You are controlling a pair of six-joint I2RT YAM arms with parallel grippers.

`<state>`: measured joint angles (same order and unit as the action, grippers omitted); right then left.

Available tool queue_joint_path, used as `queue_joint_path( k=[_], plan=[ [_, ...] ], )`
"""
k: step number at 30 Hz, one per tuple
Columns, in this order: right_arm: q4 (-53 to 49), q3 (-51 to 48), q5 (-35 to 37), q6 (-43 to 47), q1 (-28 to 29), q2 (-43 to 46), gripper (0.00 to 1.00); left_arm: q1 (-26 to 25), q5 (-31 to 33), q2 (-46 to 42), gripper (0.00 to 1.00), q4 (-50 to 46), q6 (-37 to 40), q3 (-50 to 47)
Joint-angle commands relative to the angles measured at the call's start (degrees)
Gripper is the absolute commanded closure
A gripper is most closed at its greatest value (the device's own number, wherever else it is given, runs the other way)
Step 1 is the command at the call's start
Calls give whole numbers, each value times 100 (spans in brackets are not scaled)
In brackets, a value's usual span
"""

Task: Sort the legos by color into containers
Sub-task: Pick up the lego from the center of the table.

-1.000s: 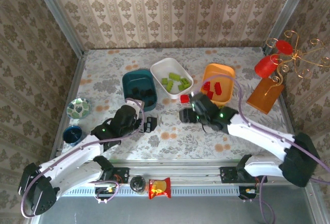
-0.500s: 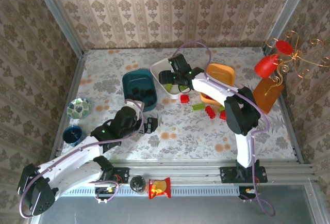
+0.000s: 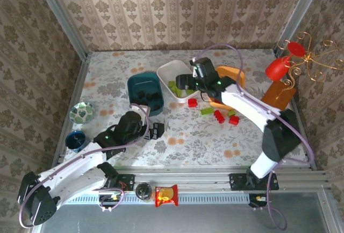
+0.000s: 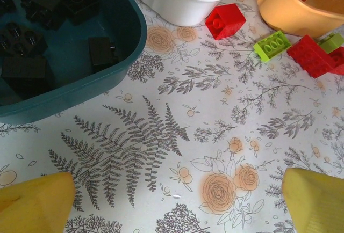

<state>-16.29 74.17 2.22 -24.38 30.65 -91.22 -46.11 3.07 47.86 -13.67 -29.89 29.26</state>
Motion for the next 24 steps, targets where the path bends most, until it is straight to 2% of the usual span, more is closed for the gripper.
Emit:
queue_joint_path(
  k=[1, 5, 8, 15, 24],
  plan=[
    [118, -905, 256, -200, 20, 449, 14, -47, -10, -80, 0, -48, 9, 135],
    [128, -1539, 389, -144, 20, 539, 24, -47, 43, -31, 0, 9, -30, 80],
    [192, -1672, 529, 45, 28, 282, 25, -47, 44, -21, 0, 7, -35, 63],
    [224, -1180, 665, 490, 94, -824, 25, -47, 97, -57, 0, -83, -70, 19],
    [276, -576, 754, 650, 138, -1591, 25, -45, 115, -52, 0, -93, -105, 1]
  ],
)
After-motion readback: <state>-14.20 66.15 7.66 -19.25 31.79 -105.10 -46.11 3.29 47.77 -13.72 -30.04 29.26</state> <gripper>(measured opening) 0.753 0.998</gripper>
